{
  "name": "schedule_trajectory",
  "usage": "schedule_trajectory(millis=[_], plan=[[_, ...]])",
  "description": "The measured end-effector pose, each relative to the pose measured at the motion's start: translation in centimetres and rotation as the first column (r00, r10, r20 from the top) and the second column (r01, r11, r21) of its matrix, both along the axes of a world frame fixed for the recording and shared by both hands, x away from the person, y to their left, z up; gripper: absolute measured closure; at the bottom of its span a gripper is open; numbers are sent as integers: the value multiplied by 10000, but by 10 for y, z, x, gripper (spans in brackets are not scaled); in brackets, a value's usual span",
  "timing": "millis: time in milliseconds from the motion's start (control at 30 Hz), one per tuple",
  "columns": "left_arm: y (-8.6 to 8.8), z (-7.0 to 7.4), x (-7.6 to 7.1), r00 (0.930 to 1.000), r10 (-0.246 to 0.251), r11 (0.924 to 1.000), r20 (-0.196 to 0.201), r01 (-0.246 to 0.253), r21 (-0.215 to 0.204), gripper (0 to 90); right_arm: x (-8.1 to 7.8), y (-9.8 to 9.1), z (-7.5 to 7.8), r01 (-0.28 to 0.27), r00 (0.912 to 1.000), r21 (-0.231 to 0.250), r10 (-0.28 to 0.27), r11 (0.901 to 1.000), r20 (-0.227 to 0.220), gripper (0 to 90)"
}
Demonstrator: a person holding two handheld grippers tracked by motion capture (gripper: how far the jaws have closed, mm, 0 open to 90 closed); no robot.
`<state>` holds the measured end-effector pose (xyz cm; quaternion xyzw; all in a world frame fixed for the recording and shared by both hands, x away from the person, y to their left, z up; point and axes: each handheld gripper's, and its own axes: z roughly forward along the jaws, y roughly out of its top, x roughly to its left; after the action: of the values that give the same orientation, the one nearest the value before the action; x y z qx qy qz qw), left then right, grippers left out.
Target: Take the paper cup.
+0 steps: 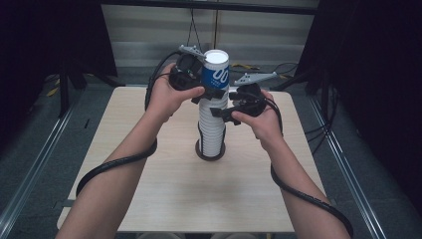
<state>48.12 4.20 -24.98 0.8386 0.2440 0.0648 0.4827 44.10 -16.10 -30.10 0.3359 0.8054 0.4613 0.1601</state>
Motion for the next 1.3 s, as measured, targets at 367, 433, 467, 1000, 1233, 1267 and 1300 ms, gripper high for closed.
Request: schedule_trajectory(millis=[367,433,467,1000,1233,1267,1300], plan=[[0,0,0,10000,-24,10000,9,24,46,145,-2,0,8,-33,9998,109,31,9999,174,104],[-1,0,0,10000,-30,10000,7,30,29,145,-3,1,10,15,9997,85,-17,10000,261,104],[-1,0,-1,10000,-15,10000,21,15,34,145,-3,2,12,46,9996,87,-48,10000,263,104],[0,0,-1,9996,221,9995,-150,-225,-238,147,1,10,6,97,9985,289,-112,9995,532,132],[1,1,-2,9993,339,9990,-144,-343,-271,151,0,11,6,145,9982,309,-163,9994,571,134],[1,1,-3,9991,405,9987,-161,-409,-294,152,0,11,5,161,9980,360,-183,9992,602,134],[1,2,-3,9987,479,9983,-161,-484,-327,153,0,11,5,193,9979,408,-218,9990,605,134]])
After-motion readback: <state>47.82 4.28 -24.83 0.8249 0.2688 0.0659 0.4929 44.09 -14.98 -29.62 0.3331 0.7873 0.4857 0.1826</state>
